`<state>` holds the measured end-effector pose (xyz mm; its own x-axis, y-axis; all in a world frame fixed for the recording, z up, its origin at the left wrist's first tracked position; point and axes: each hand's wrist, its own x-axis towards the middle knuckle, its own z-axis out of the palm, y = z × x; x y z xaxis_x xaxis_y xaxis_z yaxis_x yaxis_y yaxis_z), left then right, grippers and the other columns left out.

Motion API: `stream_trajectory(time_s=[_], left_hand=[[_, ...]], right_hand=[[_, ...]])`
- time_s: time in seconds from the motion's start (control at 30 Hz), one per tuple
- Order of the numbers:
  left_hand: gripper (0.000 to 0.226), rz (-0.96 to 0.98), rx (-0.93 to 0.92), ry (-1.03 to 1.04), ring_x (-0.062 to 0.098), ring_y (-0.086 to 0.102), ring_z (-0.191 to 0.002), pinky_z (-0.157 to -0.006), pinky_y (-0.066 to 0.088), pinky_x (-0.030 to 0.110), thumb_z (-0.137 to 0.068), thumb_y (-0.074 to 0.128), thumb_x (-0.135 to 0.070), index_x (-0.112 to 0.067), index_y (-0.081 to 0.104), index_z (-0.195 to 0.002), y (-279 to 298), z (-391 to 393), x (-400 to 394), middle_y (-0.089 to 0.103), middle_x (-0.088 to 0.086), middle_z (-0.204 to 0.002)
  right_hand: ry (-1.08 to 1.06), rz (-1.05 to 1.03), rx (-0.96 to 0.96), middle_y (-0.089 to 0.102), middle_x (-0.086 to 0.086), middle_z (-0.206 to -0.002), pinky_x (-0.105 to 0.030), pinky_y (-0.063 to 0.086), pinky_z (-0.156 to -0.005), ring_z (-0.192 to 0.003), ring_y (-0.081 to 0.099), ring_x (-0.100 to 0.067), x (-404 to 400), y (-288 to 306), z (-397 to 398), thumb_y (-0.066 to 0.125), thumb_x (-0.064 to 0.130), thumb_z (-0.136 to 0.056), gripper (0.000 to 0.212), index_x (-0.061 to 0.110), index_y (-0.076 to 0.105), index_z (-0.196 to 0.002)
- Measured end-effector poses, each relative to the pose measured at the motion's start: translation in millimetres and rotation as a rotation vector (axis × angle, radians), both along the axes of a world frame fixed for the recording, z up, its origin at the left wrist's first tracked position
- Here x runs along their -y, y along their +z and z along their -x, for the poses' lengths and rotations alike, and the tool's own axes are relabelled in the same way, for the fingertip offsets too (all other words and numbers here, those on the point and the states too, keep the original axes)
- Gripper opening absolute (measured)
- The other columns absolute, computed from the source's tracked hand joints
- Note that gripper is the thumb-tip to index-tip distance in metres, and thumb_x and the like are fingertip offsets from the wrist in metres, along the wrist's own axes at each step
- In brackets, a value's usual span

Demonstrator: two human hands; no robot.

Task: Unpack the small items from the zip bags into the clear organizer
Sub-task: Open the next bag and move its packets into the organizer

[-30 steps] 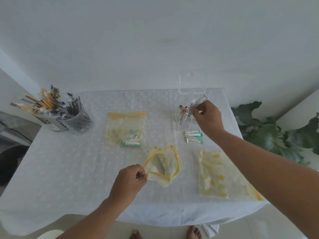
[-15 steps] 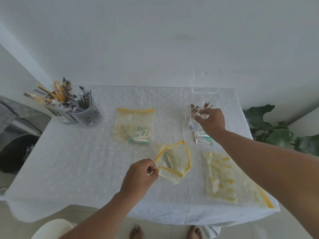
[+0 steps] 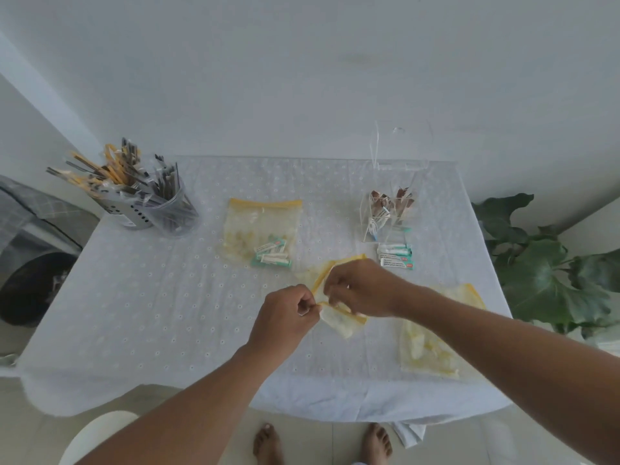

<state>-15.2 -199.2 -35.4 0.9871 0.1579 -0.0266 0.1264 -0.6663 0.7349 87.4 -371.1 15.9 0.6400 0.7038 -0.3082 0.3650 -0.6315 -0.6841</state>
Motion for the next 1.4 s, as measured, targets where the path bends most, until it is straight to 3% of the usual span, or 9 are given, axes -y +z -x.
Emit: stream_trajectory(time_s=[0.1,0.2,0.4,0.6,0.77,0.9,1.03,1.3,1.4], left_hand=[[0.014,0.009,-0.001,-0.019,0.007,0.061,-0.062,-0.058,0.052,0.027,-0.080,0.079,-0.022,-0.018,0.067,-0.073,0,-2,7,0.065,-0.008,-0.066],[0.013,0.002,0.001,-0.062,0.006,0.061,-0.063,-0.059,0.053,0.027,-0.078,0.080,-0.019,-0.018,0.067,-0.073,-3,0,12,0.065,-0.008,-0.067],[0.013,-0.003,-0.022,-0.093,0.009,0.062,-0.063,-0.061,0.055,0.032,-0.077,0.080,-0.018,-0.017,0.067,-0.074,-5,8,12,0.066,-0.006,-0.068],[0.011,0.087,-0.024,-0.069,0.009,0.064,-0.064,-0.062,0.056,0.029,-0.077,0.079,-0.017,-0.016,0.069,-0.075,1,6,13,0.067,-0.006,-0.068],[0.011,0.078,-0.036,-0.053,0.010,0.061,-0.062,-0.059,0.051,0.024,-0.078,0.078,-0.015,-0.015,0.068,-0.074,1,6,15,0.065,-0.005,-0.066],[0.012,0.014,-0.075,-0.068,0.011,0.060,-0.060,-0.056,0.048,0.021,-0.079,0.076,-0.014,-0.015,0.066,-0.073,-2,8,13,0.064,-0.002,-0.066],[0.013,-0.012,-0.104,-0.031,0.012,0.061,-0.061,-0.058,0.050,0.023,-0.080,0.077,-0.015,-0.016,0.066,-0.073,-6,12,5,0.064,-0.003,-0.067],[0.013,-0.023,-0.120,0.007,0.013,0.061,-0.059,-0.058,0.054,0.033,-0.077,0.077,-0.012,-0.015,0.066,-0.070,-14,12,3,0.064,-0.003,-0.064],[0.013,-0.033,-0.117,0.028,0.015,0.060,-0.058,-0.056,0.051,0.033,-0.076,0.075,-0.012,-0.014,0.065,-0.069,-13,8,10,0.063,-0.002,-0.062]], right_hand=[[-0.139,0.160,-0.165,0.073,0.000,-0.108,-0.022,0.050,-0.081,-0.088,0.063,-0.008,-11,-35,4,0.055,0.012,-0.096,0.025,0.013,0.077,-0.108],[-0.217,0.279,-0.247,0.071,-0.005,-0.099,-0.027,0.051,-0.070,-0.083,0.063,-0.018,-13,-61,2,0.057,0.012,-0.096,0.024,0.016,0.078,-0.107],[-0.057,0.560,0.112,0.065,-0.014,-0.120,-0.033,0.051,-0.084,-0.111,0.064,-0.032,-8,-65,-11,0.055,0.013,-0.096,0.029,0.007,0.062,-0.123],[0.071,0.761,0.185,0.065,-0.008,-0.120,-0.030,0.047,-0.079,-0.109,0.063,-0.026,-15,-44,-32,0.056,0.015,-0.095,0.030,0.010,0.062,-0.124],[-0.037,0.705,0.188,0.067,0.001,-0.114,-0.034,0.050,-0.080,-0.107,0.065,-0.025,-23,-53,-11,0.061,0.045,-0.089,0.041,0.025,0.062,-0.124],[-0.158,0.655,0.246,0.068,-0.007,-0.114,-0.037,0.051,-0.084,-0.106,0.067,-0.031,-34,-66,20,0.052,0.018,-0.098,0.026,0.012,0.061,-0.122],[-0.094,0.553,0.207,0.066,-0.003,-0.119,-0.036,0.049,-0.085,-0.109,0.065,-0.029,-27,-70,23,0.049,0.032,-0.099,0.027,0.024,0.062,-0.123],[-0.288,0.218,-0.302,0.058,0.000,-0.084,-0.030,0.044,-0.077,-0.089,0.053,-0.020,-18,-46,19,0.053,0.020,-0.093,0.015,0.015,0.061,-0.082],[-0.197,0.281,-0.104,0.057,-0.002,-0.087,-0.027,0.042,-0.066,-0.085,0.052,-0.021,-19,-42,26,0.047,0.017,-0.099,0.016,0.011,0.055,-0.086]])
